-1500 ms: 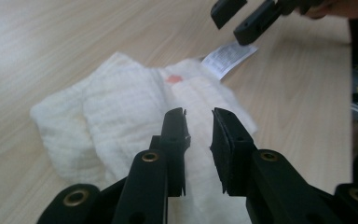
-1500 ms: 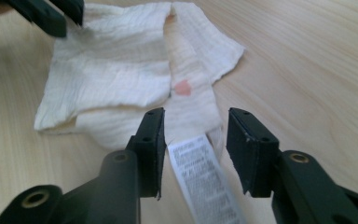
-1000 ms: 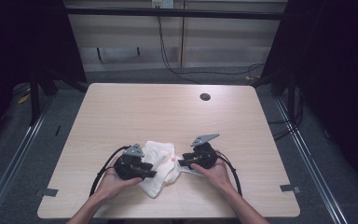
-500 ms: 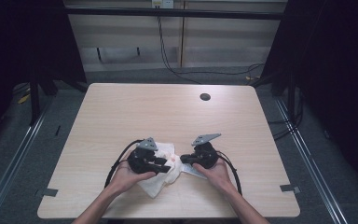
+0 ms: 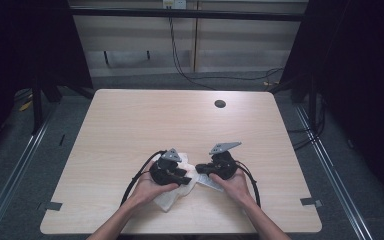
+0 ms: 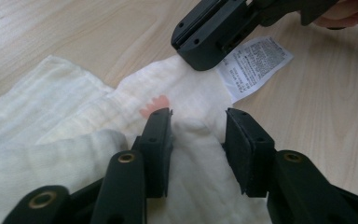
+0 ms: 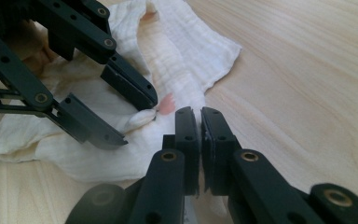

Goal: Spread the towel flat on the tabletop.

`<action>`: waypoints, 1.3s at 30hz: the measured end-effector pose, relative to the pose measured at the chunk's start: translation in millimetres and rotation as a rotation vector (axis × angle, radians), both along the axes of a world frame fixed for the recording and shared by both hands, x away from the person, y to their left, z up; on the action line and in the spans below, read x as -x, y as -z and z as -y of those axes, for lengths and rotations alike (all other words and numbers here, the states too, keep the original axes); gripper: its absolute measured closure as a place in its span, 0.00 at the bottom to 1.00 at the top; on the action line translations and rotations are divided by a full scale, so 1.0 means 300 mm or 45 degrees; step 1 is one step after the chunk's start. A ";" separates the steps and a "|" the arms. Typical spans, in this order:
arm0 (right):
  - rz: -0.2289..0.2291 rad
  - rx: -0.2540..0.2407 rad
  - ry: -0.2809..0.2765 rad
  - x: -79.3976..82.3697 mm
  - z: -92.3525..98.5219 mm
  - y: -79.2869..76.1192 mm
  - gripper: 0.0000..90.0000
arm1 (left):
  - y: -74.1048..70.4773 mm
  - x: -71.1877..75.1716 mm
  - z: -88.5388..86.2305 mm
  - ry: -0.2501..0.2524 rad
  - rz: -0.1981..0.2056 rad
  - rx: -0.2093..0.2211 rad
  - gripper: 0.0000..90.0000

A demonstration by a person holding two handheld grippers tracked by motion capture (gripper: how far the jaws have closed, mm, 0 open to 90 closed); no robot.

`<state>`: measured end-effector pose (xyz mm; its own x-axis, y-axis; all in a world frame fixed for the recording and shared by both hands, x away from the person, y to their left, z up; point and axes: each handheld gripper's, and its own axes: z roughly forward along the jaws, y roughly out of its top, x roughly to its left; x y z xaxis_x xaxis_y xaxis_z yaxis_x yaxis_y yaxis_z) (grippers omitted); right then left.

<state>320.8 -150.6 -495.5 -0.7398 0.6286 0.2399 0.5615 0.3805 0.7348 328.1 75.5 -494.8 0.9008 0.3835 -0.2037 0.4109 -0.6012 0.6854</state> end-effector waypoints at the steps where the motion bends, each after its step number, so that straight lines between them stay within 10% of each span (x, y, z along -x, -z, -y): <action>1: 0.000 -0.003 0.005 0.001 0.001 -0.001 0.95 | 0.005 0.002 0.004 -0.011 -0.016 0.024 0.63; 8: -0.008 -0.006 0.007 0.003 0.013 -0.008 0.95 | 0.006 -0.002 -0.005 -0.040 0.018 0.003 0.87; 11: -0.004 0.000 0.003 0.004 0.012 -0.010 0.95 | -0.004 -0.011 -0.019 -0.037 -0.067 0.090 0.89; 19: 0.008 -0.027 0.015 0.007 0.034 -0.030 0.95 | -0.066 0.003 -0.059 -0.027 -0.078 0.217 0.90; 39: 0.094 -0.133 0.062 0.026 0.139 -0.166 0.95 | -0.191 0.053 -0.323 -0.193 0.067 0.303 0.95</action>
